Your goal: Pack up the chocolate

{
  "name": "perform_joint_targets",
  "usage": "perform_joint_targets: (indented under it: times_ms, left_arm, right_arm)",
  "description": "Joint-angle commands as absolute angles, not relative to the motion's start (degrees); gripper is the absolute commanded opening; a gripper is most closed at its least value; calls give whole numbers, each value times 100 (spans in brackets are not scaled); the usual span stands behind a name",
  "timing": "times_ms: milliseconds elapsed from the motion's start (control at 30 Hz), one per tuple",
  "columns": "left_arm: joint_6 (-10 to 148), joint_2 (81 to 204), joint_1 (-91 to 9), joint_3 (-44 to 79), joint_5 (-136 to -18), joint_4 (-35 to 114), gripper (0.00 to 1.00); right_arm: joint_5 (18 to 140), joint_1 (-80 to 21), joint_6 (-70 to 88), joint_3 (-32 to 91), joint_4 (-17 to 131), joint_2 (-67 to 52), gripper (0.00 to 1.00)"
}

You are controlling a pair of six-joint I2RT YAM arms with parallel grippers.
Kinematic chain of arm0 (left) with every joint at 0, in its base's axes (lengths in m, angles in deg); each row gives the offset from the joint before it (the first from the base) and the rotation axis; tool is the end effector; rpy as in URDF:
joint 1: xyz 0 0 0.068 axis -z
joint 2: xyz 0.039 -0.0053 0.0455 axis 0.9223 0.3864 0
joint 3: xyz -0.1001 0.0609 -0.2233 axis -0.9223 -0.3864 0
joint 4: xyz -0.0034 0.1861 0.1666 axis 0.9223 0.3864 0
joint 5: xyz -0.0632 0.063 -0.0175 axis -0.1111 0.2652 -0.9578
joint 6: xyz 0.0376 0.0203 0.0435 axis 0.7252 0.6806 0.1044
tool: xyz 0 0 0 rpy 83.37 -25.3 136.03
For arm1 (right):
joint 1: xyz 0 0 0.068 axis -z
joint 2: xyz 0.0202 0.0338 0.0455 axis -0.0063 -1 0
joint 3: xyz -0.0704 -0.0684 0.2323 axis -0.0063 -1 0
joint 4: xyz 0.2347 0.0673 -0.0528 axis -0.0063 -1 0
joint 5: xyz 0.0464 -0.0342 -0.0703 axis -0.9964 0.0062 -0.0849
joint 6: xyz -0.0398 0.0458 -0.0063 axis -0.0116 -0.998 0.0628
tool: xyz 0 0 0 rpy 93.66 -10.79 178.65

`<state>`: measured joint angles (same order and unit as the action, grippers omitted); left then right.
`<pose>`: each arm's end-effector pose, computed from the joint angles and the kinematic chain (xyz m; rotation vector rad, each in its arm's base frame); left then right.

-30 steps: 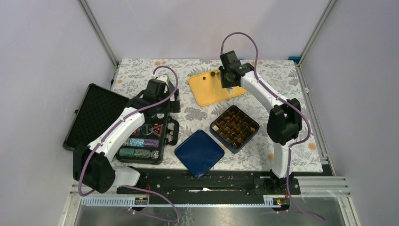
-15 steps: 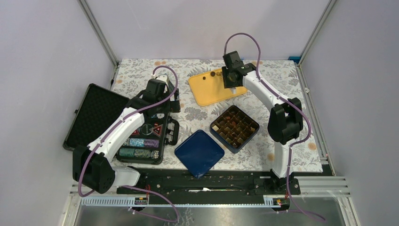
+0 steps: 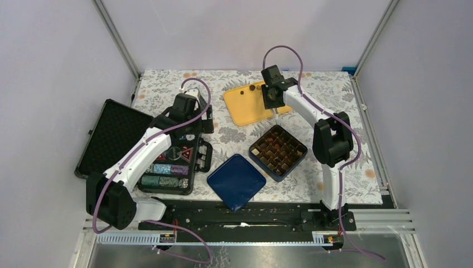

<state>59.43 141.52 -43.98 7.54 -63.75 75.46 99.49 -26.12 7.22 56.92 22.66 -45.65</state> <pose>0.2569 -0.1063 0.2700 0.0112 2.3886 -0.2642 0.4111 0.1869 0.2276 -0.2683 2.4179 -0.0148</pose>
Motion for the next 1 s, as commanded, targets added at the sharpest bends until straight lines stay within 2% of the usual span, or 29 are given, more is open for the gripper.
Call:
perform_joint_targets:
  times_ms: [0, 100, 400, 733, 967]
  left_arm:
    - [5997, 14041, -4402, 714, -6353, 7357, 99]
    - [6004, 14054, -4404, 735, -6372, 7358, 99]
    - [5968, 14006, -4405, 741, -6427, 7358, 99]
    - [5874, 13937, -4403, 686, -6566, 7358, 99]
    - [5882, 13896, -4401, 658, -6451, 7364, 99]
  right_arm:
    - [10226, -2620, 834, 5912, 2455, -4533, 43]
    - [10230, -2619, 857, 5929, 2466, -4571, 42]
    - [10142, -2620, 883, 5631, 2578, -4284, 17]
    - [10006, -2620, 724, 5042, 2430, -3163, 15]
    - [9862, -2628, 618, 4142, 2216, -2020, 15]
